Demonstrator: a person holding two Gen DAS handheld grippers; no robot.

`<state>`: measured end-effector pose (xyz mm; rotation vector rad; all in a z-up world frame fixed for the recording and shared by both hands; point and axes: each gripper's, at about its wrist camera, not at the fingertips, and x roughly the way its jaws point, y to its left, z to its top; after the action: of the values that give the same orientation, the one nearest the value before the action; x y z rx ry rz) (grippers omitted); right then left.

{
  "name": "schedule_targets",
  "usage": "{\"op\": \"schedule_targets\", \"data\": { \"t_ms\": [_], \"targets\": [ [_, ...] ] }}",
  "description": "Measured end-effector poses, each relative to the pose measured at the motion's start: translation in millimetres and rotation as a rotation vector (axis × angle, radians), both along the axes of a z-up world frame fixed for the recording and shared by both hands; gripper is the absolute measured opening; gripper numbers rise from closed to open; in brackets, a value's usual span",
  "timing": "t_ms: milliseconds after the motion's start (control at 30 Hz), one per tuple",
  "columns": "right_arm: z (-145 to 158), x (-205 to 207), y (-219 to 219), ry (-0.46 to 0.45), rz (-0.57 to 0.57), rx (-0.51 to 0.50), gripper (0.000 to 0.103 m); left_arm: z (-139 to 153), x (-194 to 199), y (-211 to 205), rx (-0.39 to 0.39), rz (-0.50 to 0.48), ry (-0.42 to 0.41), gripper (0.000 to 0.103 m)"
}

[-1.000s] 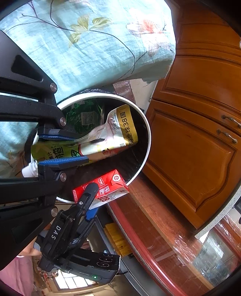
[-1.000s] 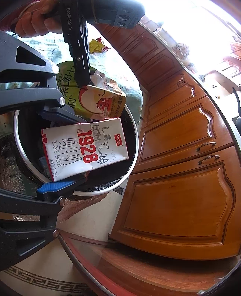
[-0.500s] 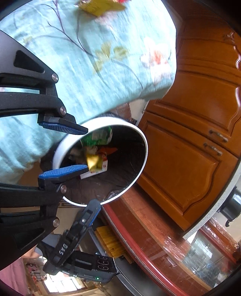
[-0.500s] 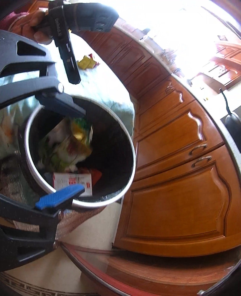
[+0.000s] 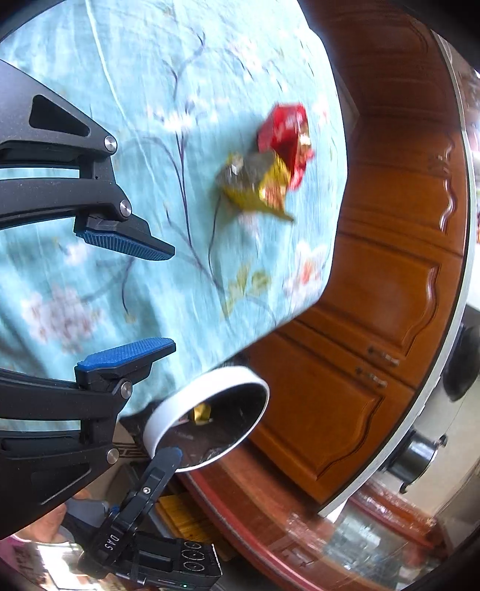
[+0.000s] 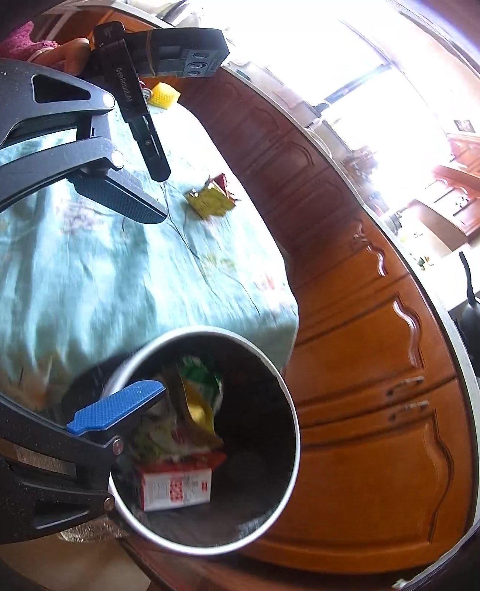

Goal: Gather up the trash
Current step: 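Move both open tools back toward the red and yellow chip bags, then grasp the red chip bag with the left tool while the right tool grasps the yellow bag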

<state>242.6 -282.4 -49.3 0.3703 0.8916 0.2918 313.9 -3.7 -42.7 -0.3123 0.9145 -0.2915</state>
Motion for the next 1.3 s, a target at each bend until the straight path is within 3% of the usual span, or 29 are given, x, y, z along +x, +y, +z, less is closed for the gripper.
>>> {"op": "schedule_targets", "data": {
  "t_ms": [367,433,800,1000,1100,1200,1300],
  "targets": [
    [-20.0,19.8,69.3,0.047,0.117,0.025,0.088,-1.6,-19.1,81.8,-0.016,0.173,0.03,0.045],
    [-23.0,24.8,79.4,0.056,0.133,0.039,0.088,0.0,-17.3,90.5,-0.021,0.197,0.028,0.05],
    [-26.9,62.5,121.5,0.061,0.16,0.083,0.085,-5.4,8.6,129.7,-0.119,0.258,0.057,0.051],
    [-32.1,96.2,139.2,0.065,0.155,0.115,0.071,-3.4,37.7,148.3,-0.172,0.321,0.045,0.058],
    [-44.8,116.5,145.4,0.099,0.14,0.136,0.059,-8.9,59.1,152.1,-0.203,0.342,0.056,0.062],
    [-58.5,132.3,148.8,0.143,0.128,0.165,0.047,-21.2,81.9,150.7,-0.228,0.351,0.09,0.062],
    [-64.9,138.4,151.0,0.153,0.134,0.182,0.026,-32.2,103.4,146.2,-0.24,0.354,0.114,0.062]
  ]
}}
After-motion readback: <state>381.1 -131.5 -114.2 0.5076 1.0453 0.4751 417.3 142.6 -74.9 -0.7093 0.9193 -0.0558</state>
